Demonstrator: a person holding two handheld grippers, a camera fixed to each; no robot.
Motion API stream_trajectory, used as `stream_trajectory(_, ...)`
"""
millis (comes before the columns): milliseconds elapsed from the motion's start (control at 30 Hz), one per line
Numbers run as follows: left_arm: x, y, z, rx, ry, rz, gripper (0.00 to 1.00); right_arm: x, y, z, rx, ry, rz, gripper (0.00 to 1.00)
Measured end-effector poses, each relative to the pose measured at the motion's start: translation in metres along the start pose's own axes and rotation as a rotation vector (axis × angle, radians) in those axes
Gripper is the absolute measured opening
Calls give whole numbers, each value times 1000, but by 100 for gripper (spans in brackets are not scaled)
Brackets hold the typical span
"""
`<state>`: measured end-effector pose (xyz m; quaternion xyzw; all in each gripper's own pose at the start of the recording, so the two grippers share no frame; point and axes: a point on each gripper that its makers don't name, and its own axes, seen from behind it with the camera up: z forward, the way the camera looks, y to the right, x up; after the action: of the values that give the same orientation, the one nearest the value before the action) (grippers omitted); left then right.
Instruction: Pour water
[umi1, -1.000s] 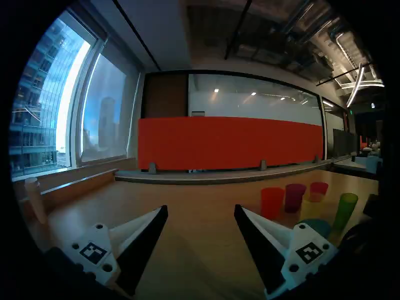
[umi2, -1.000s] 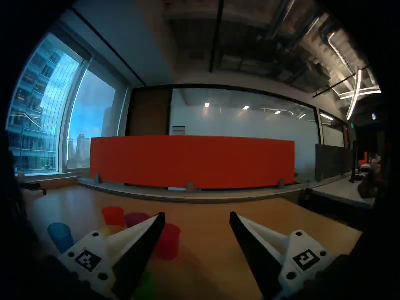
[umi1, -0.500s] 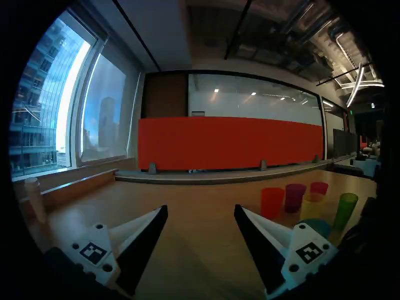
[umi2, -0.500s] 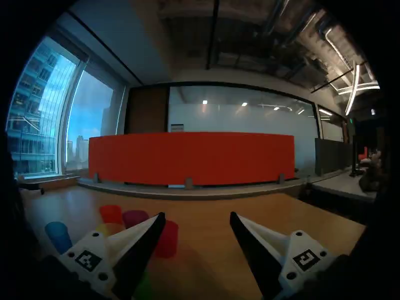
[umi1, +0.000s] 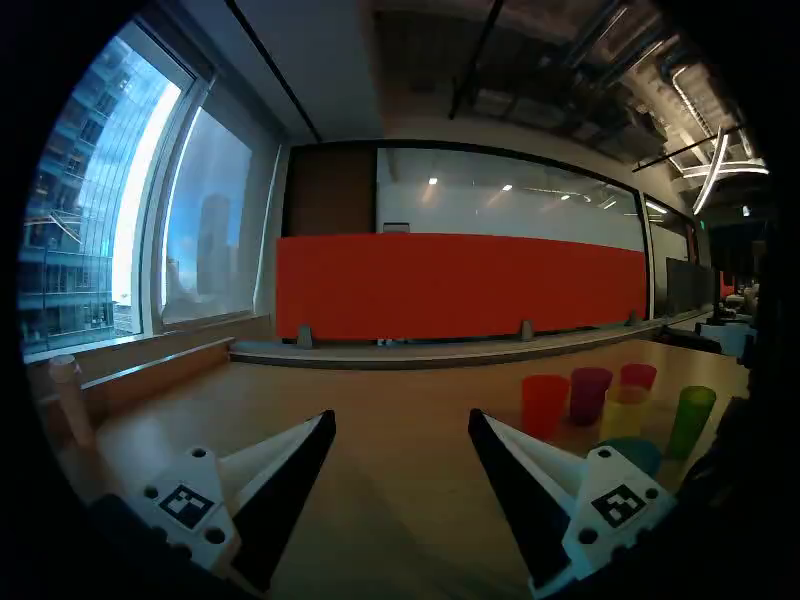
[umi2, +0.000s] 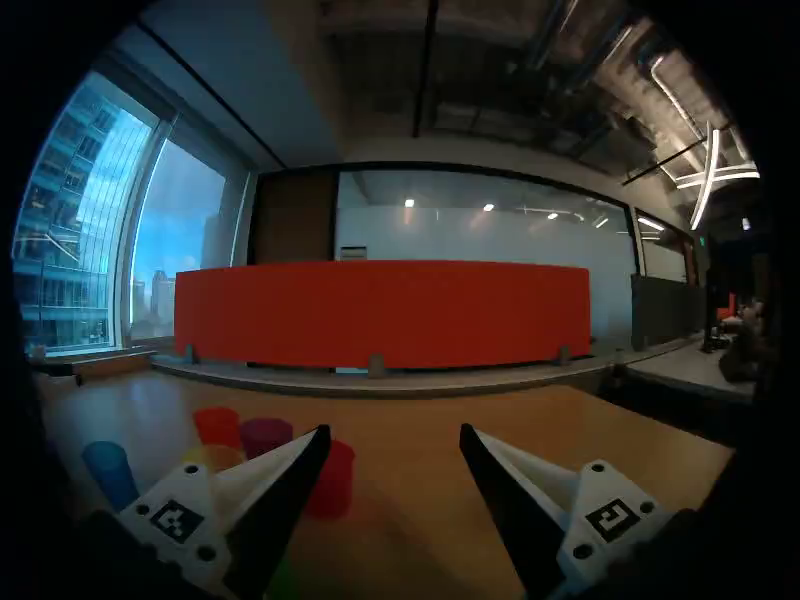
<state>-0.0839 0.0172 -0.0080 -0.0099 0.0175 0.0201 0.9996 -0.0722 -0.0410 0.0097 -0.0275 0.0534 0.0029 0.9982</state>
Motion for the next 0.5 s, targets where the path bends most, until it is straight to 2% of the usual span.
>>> stream_trajectory(500,0,0,-1,0,0,0,99,-1,4,1,1,-6,-5,100)
